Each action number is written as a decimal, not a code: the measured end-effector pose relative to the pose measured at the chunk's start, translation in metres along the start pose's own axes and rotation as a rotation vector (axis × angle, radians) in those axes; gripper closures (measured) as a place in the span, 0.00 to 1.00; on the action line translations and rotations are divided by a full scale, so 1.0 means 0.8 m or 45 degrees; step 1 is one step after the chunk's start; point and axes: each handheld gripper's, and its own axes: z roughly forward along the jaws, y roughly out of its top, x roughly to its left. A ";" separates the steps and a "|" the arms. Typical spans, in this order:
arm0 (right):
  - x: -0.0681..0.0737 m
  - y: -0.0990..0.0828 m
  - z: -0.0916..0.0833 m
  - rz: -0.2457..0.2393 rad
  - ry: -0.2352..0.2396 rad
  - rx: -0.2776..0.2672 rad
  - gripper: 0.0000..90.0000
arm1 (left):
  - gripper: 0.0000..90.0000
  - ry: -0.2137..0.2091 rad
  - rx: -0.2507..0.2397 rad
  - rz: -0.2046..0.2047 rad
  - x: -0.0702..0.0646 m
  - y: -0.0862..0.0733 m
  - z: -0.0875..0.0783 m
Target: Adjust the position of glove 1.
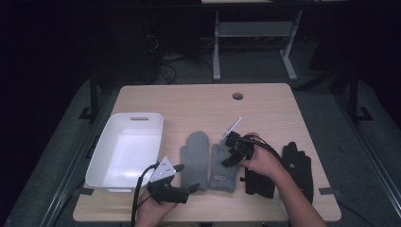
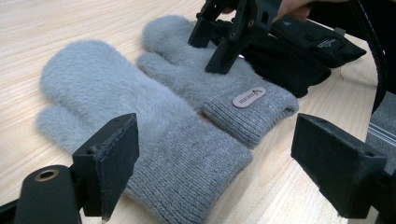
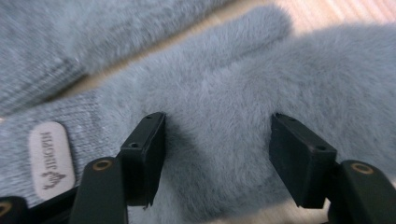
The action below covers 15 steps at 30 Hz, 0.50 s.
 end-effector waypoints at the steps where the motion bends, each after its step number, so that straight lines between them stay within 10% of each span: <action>1: 0.001 -0.001 0.001 -0.002 -0.005 0.003 0.42 | 0.17 0.000 0.002 -0.001 0.000 0.000 0.000; 15: 0.017 -0.002 0.006 -0.045 -0.084 0.062 0.57 | 0.17 0.007 -0.008 -0.007 0.000 0.001 -0.002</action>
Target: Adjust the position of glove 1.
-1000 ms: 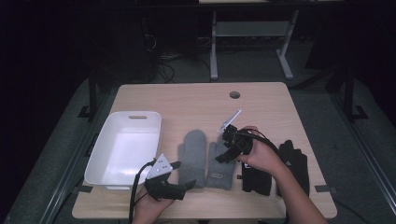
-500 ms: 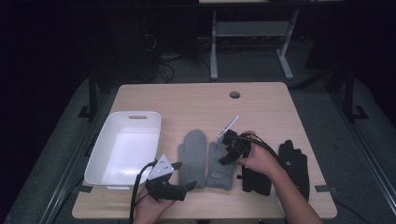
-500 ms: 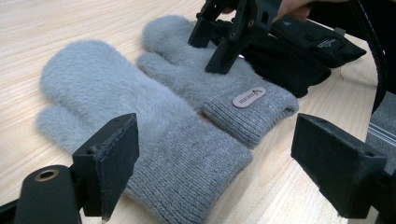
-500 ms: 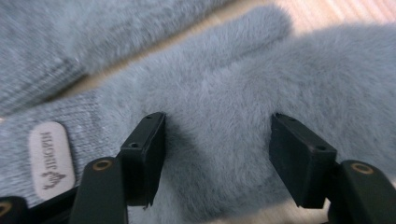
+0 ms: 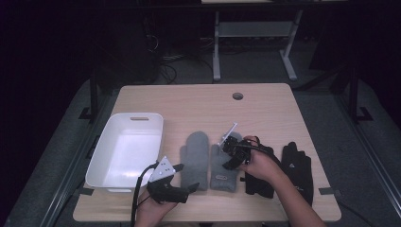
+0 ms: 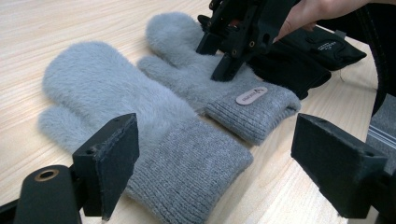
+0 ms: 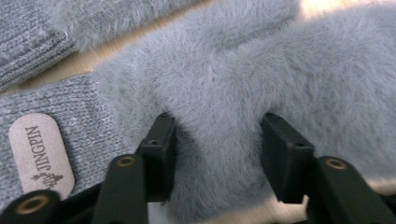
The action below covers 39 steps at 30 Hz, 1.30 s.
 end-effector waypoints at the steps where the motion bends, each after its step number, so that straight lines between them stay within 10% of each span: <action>1: 0.000 0.000 0.000 0.002 -0.003 -0.001 0.60 | 0.17 0.000 -0.001 0.000 0.000 0.000 0.000; 15: -0.003 -0.005 -0.007 0.056 0.021 -0.034 0.88 | 0.17 0.000 0.002 0.007 -0.001 0.000 0.000; 39: 0.007 -0.014 -0.064 0.093 0.005 -0.157 0.97 | 0.17 0.013 -0.022 0.010 -0.002 0.003 -0.007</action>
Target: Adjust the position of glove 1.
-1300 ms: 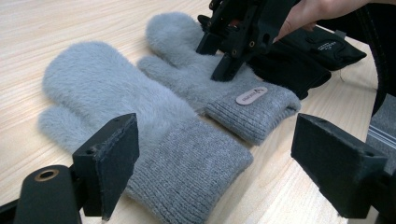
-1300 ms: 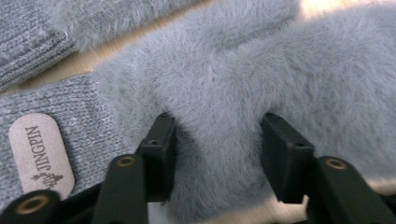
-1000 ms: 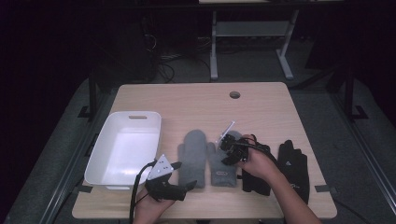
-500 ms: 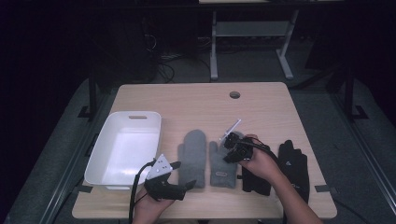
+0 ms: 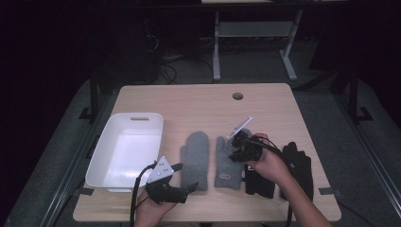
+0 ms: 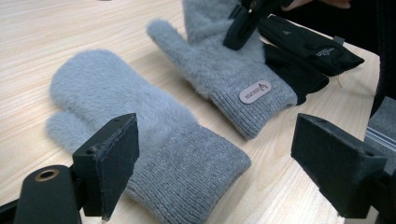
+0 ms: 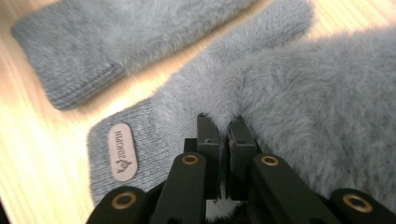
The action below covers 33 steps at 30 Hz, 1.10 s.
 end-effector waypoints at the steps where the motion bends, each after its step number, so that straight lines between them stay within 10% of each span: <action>1: 0.001 0.001 -0.003 0.005 0.001 -0.009 0.97 | 0.17 0.001 -0.002 -0.001 0.000 0.000 0.000; 17: 0.028 0.050 -0.037 -0.016 0.136 -0.122 0.97 | 0.17 0.036 -0.092 -0.001 -0.003 0.007 -0.016; 33: 0.050 0.111 0.017 -0.067 0.296 -0.049 0.97 | 0.17 0.063 -0.115 -0.047 0.007 0.006 -0.022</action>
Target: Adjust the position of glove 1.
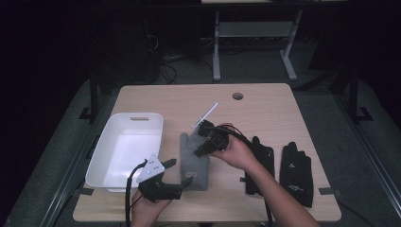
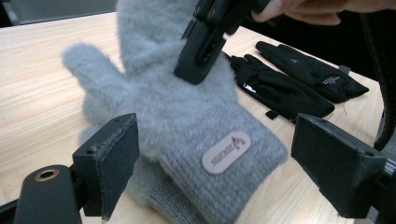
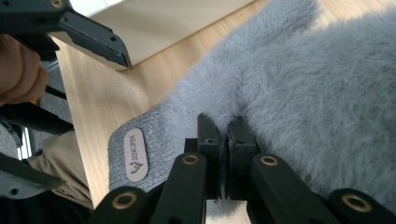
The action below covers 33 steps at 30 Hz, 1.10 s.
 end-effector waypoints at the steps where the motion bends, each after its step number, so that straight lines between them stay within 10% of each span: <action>1: 0.000 0.001 0.003 0.005 0.005 0.015 0.97 | 0.17 0.001 -0.001 -0.002 0.000 0.000 0.000; 14: -0.020 -0.003 0.035 0.050 -0.016 0.047 0.91 | 0.17 0.002 0.019 0.005 0.000 -0.002 0.004; 22: -0.030 -0.015 0.026 0.110 -0.068 -0.072 0.66 | 0.17 0.000 0.038 0.009 -0.002 -0.003 0.008; 33: -0.032 -0.013 0.039 0.155 -0.151 -0.091 0.84 | 0.17 -0.002 0.058 0.017 -0.004 -0.004 0.009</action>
